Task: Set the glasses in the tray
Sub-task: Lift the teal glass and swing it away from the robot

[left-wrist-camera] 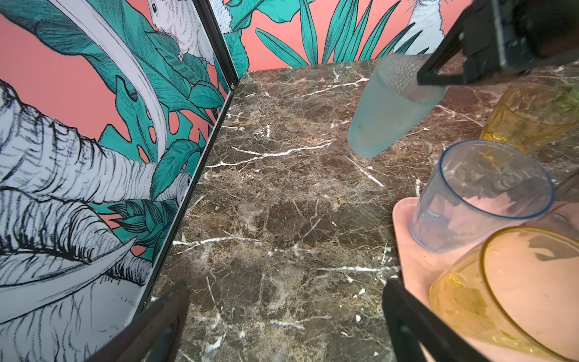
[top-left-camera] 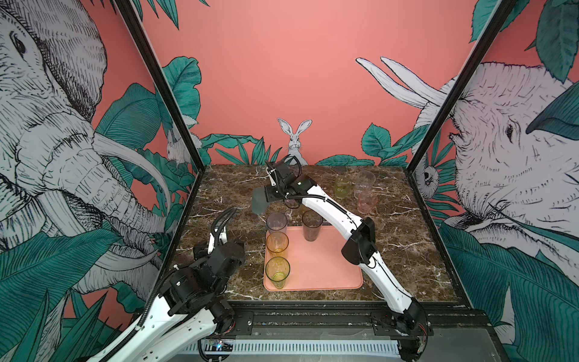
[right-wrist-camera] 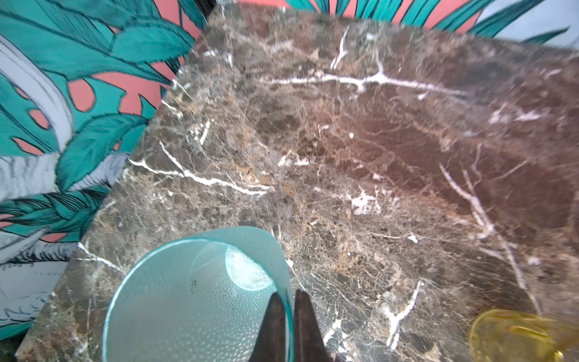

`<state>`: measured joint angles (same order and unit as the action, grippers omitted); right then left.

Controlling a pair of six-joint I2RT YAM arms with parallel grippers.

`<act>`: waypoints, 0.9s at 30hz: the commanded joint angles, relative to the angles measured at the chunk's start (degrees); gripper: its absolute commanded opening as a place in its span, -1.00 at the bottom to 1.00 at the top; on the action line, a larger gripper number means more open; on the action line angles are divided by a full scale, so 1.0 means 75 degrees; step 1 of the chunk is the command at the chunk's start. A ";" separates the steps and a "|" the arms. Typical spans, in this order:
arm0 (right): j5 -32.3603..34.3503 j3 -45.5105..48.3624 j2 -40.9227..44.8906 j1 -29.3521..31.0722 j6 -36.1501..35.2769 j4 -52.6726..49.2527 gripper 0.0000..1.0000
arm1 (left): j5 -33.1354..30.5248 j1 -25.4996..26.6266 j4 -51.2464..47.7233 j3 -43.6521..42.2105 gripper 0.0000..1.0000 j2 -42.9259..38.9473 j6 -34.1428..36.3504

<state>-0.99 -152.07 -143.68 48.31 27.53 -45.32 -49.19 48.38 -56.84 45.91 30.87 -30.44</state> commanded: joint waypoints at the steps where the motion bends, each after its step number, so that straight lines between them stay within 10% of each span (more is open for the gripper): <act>1: 0.0196 0.0073 0.0650 -0.0055 -0.0166 0.0092 -1.00 | -0.0226 -0.0031 -0.0120 -0.0110 0.93 -0.0111 -0.0171; 27: 0.1084 0.0741 0.2593 -0.0609 -0.0789 -0.0846 -1.00 | -0.0198 -0.0040 -0.0045 -0.0136 0.93 -0.0237 -0.0149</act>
<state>4.54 -147.35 -128.35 44.40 23.11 -51.03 -49.95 48.38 -56.86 45.63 29.54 -30.61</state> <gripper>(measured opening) 0.058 0.963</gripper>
